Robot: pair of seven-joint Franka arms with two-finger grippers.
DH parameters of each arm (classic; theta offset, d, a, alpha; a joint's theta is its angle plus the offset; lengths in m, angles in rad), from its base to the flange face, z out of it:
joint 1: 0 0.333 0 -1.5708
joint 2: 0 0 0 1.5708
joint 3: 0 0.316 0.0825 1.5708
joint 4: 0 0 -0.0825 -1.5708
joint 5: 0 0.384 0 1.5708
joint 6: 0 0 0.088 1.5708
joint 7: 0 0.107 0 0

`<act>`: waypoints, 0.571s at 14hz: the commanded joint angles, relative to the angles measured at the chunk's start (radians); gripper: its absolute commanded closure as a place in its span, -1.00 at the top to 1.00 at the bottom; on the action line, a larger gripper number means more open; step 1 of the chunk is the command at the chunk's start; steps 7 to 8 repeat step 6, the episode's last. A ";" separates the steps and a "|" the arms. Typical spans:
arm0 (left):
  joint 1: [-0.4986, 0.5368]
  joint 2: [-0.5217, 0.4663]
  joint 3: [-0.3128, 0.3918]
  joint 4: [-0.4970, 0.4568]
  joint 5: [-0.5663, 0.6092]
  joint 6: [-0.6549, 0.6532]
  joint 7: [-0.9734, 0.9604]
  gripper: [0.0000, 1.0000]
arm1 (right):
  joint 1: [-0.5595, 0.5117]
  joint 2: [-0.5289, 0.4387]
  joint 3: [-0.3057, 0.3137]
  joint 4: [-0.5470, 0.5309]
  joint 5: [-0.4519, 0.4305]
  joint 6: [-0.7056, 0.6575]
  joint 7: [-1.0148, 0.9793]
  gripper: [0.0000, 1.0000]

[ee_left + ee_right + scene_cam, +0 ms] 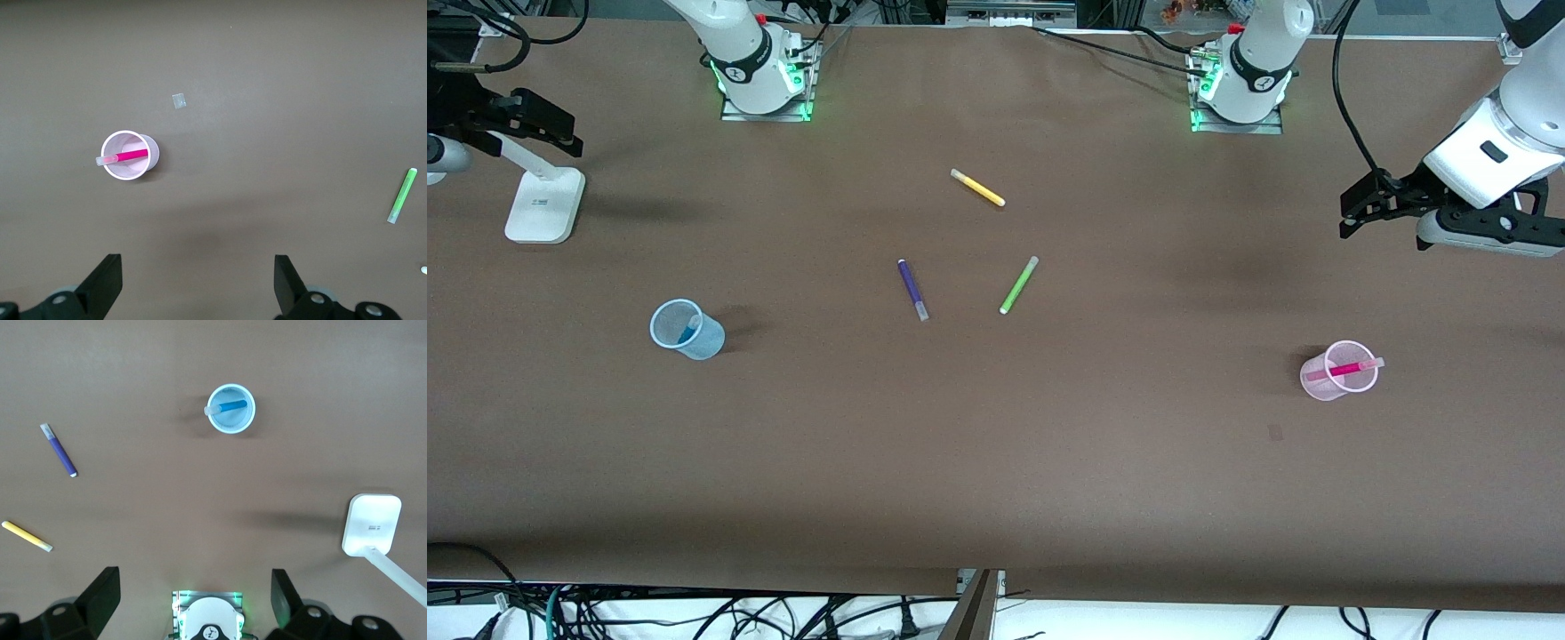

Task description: Place pink and blue markers in matching cups

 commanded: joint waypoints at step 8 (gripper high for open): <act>0.012 -0.024 -0.002 -0.020 -0.028 0.006 0.031 1.00 | -0.006 0.054 -0.026 0.051 -0.003 -0.029 0.010 1.00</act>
